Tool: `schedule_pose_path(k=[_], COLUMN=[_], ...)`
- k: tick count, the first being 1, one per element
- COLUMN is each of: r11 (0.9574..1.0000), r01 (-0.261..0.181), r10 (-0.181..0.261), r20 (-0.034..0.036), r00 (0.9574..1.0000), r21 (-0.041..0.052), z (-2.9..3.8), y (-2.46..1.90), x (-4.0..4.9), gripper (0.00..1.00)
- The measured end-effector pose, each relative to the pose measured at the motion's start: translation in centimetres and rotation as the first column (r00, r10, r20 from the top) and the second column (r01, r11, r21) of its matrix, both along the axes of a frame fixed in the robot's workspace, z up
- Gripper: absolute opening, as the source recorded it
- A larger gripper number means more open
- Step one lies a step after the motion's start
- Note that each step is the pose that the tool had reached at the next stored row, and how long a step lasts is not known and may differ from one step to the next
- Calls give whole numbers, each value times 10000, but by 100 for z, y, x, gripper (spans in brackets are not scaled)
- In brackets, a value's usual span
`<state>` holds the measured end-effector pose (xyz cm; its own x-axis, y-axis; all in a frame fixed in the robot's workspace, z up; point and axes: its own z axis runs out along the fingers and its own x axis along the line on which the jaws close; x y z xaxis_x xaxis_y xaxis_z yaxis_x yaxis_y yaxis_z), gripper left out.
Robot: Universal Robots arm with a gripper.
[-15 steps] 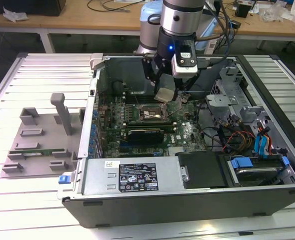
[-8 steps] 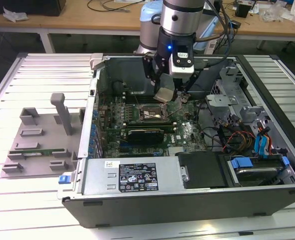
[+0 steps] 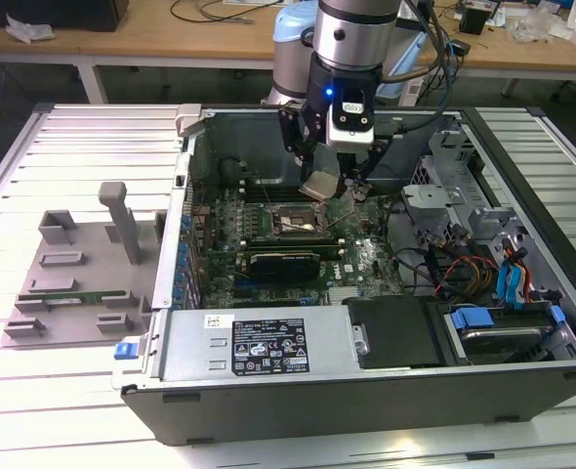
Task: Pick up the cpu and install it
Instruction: 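Place the cpu into insertion slot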
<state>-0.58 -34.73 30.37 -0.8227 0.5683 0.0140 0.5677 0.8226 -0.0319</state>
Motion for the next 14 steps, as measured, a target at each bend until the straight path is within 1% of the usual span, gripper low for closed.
schedule_pose_path(k=[5,7,9,12,14], r11=[9988,9982,9966,9949,9928], r01=[480,598,820,1006,1199], r10=[-480,-598,-820,-1006,-1199], r20=[0,0,0,0,0], r00=[9988,9982,9966,9949,9928], r21=[0,0,-1,0,-1], z=[-1,-1,-1,-1,-2], y=[0,0,0,0,0], x=[0,0,0,0,0], gripper=[55,55,55,55,55])
